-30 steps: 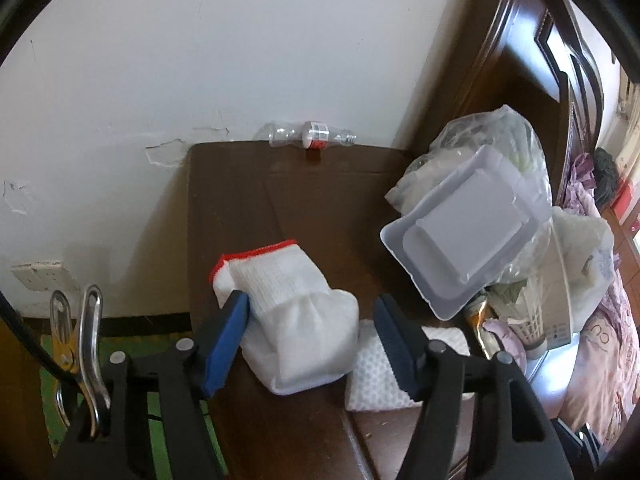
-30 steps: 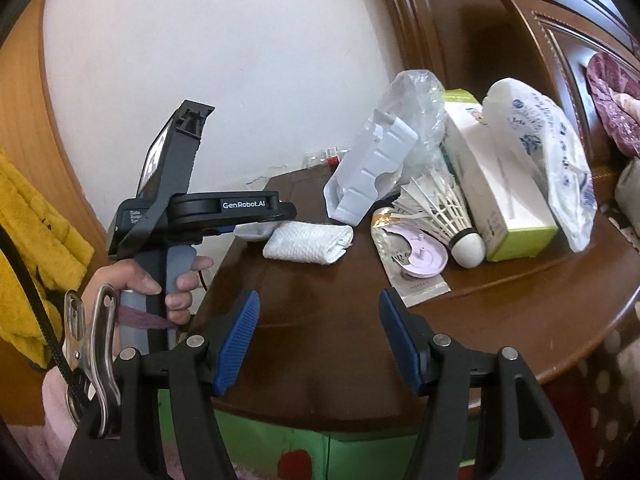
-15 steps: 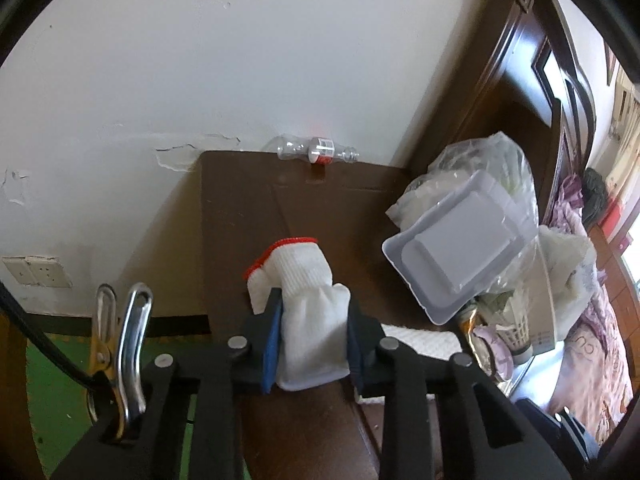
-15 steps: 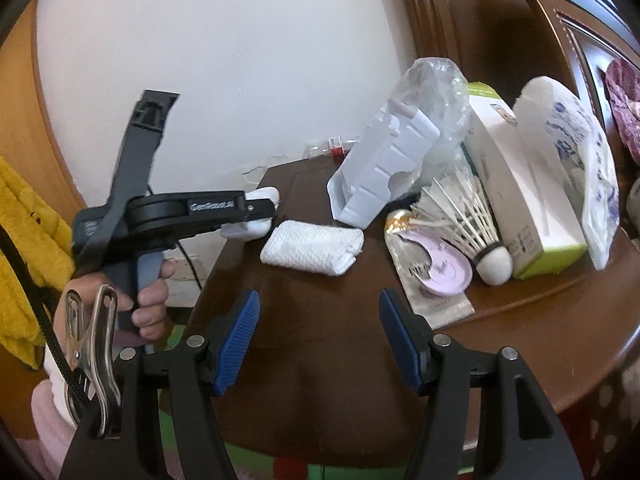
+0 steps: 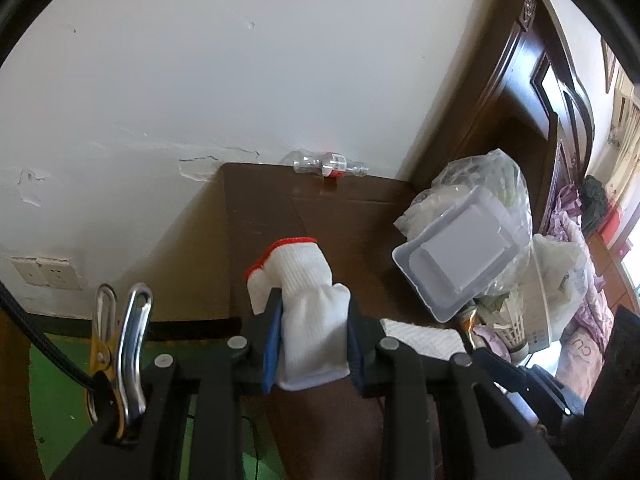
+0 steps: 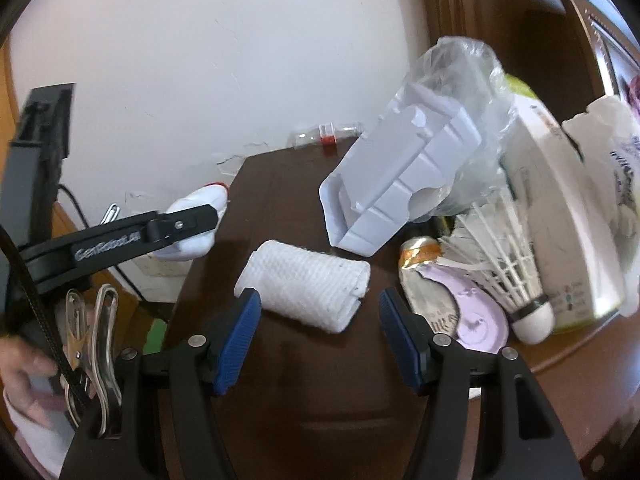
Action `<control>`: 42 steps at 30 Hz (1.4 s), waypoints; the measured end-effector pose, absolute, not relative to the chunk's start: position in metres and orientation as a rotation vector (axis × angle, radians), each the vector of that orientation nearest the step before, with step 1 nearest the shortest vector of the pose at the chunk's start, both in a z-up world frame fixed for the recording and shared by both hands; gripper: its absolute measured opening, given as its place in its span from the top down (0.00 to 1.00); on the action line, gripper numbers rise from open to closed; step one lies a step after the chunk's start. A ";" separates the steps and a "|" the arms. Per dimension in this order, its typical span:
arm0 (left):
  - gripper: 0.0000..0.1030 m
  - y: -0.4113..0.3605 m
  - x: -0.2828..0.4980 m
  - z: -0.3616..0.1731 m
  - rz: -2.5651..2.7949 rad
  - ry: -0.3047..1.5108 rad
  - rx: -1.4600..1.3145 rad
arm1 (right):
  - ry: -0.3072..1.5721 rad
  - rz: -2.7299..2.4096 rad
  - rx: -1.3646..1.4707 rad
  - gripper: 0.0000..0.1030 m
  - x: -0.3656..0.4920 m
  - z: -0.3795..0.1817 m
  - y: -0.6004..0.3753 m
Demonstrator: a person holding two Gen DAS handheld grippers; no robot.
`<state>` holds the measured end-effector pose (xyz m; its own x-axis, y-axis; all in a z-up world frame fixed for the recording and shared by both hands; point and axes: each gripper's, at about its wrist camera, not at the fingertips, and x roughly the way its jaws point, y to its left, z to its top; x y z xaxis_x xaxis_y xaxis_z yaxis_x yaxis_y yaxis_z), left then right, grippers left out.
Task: Collect trash
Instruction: 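Grasp the white glove with the left tool while the right tool grasps the white cloth, then carry the white glove and white cloth over the red bucket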
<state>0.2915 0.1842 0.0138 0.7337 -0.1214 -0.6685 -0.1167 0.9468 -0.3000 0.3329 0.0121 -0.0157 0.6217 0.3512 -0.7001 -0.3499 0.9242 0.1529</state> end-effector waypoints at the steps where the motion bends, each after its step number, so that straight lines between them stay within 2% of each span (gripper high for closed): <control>1: 0.72 0.184 0.292 0.014 0.000 0.752 -0.332 | 0.810 0.402 0.000 0.38 0.335 -0.017 0.014; 3: 0.72 0.182 0.292 0.013 0.005 0.757 -0.320 | 0.819 0.387 -0.020 0.40 0.340 -0.019 0.017; 6: 0.72 0.179 0.293 0.013 0.013 0.761 -0.305 | 0.827 0.363 -0.047 0.50 0.346 -0.024 0.021; 9: 0.72 0.176 0.292 0.015 0.011 0.757 -0.295 | 0.820 0.345 -0.080 0.61 0.347 -0.026 0.025; 11: 0.72 0.174 0.290 0.017 0.013 0.752 -0.287 | 0.811 0.347 -0.083 0.73 0.348 -0.028 0.025; 15: 0.72 0.168 0.287 0.021 0.015 0.742 -0.259 | 0.786 0.356 -0.064 0.86 0.341 -0.029 0.023; 33: 0.72 0.131 0.243 0.051 0.018 0.645 -0.170 | 0.685 0.371 -0.039 0.89 0.275 0.008 -0.013; 42: 0.72 0.098 0.213 0.051 -0.007 0.668 -0.135 | 0.647 0.375 0.008 0.89 0.240 0.025 -0.036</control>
<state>0.2127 0.0978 0.0508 0.7851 -0.0497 -0.6174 -0.0369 0.9912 -0.1268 0.2398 -0.0360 0.0250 0.7335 0.3432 -0.5866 -0.3385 0.9330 0.1227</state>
